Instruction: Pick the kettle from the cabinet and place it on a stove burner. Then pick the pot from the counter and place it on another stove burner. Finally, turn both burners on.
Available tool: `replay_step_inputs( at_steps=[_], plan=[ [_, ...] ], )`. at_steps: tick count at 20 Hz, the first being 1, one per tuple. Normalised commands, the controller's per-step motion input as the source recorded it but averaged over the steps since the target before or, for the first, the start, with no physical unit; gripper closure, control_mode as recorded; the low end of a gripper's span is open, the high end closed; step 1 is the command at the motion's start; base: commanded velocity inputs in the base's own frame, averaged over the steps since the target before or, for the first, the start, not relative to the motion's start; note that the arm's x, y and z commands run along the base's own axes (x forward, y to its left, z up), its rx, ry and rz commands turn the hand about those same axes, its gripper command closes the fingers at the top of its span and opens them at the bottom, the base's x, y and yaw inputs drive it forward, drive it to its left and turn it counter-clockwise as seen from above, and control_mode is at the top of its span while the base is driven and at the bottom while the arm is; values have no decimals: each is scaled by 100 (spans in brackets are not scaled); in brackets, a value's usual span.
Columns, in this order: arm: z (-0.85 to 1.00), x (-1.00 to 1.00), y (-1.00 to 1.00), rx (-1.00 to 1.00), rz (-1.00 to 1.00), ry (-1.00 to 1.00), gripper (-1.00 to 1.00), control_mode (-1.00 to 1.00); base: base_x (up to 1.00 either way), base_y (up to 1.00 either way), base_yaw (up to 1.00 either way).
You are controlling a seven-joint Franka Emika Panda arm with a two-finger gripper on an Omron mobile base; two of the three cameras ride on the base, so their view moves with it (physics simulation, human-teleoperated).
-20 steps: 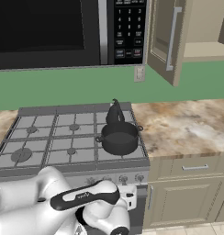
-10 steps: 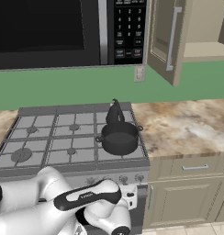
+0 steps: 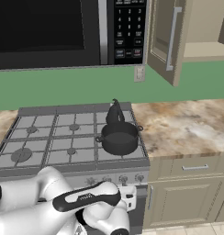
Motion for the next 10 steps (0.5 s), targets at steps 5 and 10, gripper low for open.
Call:
replay_step_inputs(
  at_steps=[5, 10],
  plan=[
    [-1, 12, 7, 0, -4, 0, -100, -100, 0, 0, 0],
    [0, 11, 11, 0, -2, 0, -100, -100, 0, 0, 0]
  ],
)
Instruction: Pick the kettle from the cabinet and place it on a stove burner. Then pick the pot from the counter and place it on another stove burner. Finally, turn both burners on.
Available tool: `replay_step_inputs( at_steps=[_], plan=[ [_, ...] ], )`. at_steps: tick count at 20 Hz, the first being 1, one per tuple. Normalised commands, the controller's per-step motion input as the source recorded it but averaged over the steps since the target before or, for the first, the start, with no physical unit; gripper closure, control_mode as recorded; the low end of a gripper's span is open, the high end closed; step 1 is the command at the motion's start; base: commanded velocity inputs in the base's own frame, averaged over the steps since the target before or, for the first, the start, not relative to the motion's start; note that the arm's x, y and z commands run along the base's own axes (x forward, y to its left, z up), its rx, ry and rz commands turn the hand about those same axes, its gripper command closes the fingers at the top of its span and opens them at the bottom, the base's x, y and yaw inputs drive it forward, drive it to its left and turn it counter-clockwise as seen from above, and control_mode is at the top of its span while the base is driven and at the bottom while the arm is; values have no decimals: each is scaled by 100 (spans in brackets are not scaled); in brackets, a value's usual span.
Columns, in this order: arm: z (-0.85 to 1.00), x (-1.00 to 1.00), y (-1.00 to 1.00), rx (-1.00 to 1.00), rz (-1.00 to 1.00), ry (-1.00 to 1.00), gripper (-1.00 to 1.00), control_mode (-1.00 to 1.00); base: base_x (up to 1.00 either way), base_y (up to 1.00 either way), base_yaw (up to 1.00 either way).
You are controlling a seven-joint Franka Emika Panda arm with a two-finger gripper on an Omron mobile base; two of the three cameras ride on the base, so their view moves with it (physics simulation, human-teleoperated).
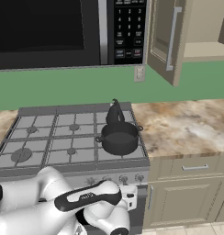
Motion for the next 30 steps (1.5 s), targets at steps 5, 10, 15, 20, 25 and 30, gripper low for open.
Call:
replay_step_inputs(
  at_steps=[5, 10, 15, 20, 25, 30],
  plan=[
    [0, 9, 21, 0, 0, 0, -100, -100, 0, 0, 0],
    [0, 11, 19, 0, -1, 0, -100, -100, 0, 0, 0],
    [0, 18, 16, 0, -2, 0, -100, -100, 0, 0, 0],
    [-4, 18, 16, 0, -1, 0, -100, -100, 0, 0, 0],
    [-20, 12, 8, 0, 0, 0, -100, -100, 0, 0, 0],
    [-26, 6, 0, 0, 0, 0, -100, -100, 0, 0, 0]
  ],
)
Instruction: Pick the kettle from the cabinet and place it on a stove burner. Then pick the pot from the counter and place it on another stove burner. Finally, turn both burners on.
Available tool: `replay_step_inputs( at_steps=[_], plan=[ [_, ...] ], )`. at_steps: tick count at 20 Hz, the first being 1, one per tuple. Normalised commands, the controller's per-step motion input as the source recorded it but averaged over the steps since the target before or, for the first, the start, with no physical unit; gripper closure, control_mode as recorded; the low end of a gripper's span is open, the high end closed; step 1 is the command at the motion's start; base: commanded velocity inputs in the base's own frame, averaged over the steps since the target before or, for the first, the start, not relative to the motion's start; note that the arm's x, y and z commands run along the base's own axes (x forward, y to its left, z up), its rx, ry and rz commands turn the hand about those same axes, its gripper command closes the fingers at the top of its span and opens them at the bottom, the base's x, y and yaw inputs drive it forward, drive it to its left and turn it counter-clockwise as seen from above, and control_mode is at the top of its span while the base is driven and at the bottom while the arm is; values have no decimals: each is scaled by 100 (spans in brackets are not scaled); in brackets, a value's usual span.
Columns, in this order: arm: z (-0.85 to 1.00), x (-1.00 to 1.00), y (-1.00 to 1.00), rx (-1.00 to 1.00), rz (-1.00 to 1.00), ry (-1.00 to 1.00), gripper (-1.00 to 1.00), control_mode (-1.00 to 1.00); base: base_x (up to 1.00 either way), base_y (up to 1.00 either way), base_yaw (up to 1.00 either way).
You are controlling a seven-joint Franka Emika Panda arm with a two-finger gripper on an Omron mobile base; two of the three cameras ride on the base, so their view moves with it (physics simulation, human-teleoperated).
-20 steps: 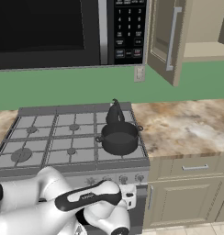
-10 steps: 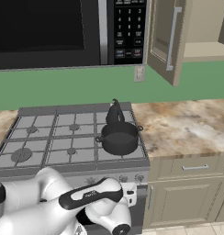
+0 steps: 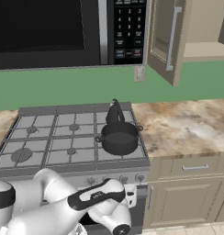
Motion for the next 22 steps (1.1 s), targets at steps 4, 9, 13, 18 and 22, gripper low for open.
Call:
replay_step_inputs(
  at_steps=[4, 9, 13, 18, 22],
  plan=[
    [-16, 9, 2, 0, 0, 0, -100, -100, 0, 0, 0],
    [-9, 19, 1, 0, 0, 0, -100, -100, 0, 0, 0],
    [-10, 17, 0, 0, 0, 0, -100, -100, 0, 0, 0],
    [-14, 17, 0, 0, 0, 0, -100, -100, 0, 0, 0],
    [-17, 16, 0, 0, 0, 0, -100, -100, 0, 0, 0]
  ],
)
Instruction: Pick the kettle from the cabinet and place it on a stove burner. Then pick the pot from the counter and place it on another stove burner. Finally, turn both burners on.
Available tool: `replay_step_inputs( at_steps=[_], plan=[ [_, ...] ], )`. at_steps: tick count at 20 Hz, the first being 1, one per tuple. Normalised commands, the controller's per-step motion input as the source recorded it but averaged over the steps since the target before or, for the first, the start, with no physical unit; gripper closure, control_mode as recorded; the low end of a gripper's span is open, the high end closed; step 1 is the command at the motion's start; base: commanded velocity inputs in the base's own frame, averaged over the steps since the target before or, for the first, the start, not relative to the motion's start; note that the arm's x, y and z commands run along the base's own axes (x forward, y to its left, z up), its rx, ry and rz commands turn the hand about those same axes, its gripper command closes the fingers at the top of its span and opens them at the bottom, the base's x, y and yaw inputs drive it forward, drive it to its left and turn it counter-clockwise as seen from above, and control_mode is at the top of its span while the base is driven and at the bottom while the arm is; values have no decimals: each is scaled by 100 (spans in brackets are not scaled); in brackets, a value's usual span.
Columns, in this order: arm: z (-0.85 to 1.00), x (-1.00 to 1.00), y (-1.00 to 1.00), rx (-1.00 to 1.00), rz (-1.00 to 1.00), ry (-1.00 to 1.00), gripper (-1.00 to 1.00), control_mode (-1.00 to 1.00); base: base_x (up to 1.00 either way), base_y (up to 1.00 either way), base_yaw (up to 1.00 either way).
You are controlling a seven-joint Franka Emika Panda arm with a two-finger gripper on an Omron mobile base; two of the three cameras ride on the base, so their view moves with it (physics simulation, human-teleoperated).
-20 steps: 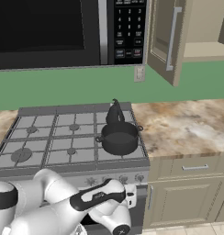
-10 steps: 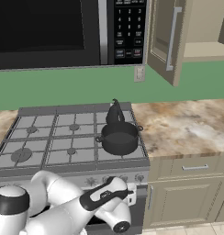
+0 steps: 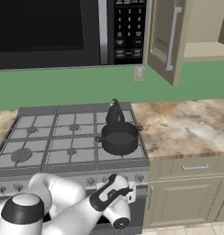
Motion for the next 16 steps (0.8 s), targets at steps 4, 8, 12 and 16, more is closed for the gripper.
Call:
replay_step_inputs(
  at_steps=[4, 8, 12, 16],
  plan=[
    [-17, 14, 0, 0, 0, 0, -100, -100, 0, 0, 0],
    [-19, 7, -1, 0, 0, 0, -100, -100, 0, 0, 0],
    [-20, 5, -6, 0, 0, 0, -100, -100, 0, 0, 0],
    [-18, 8, -7, 0, 0, 0, -100, -100, 0, 0, 0]
  ],
)
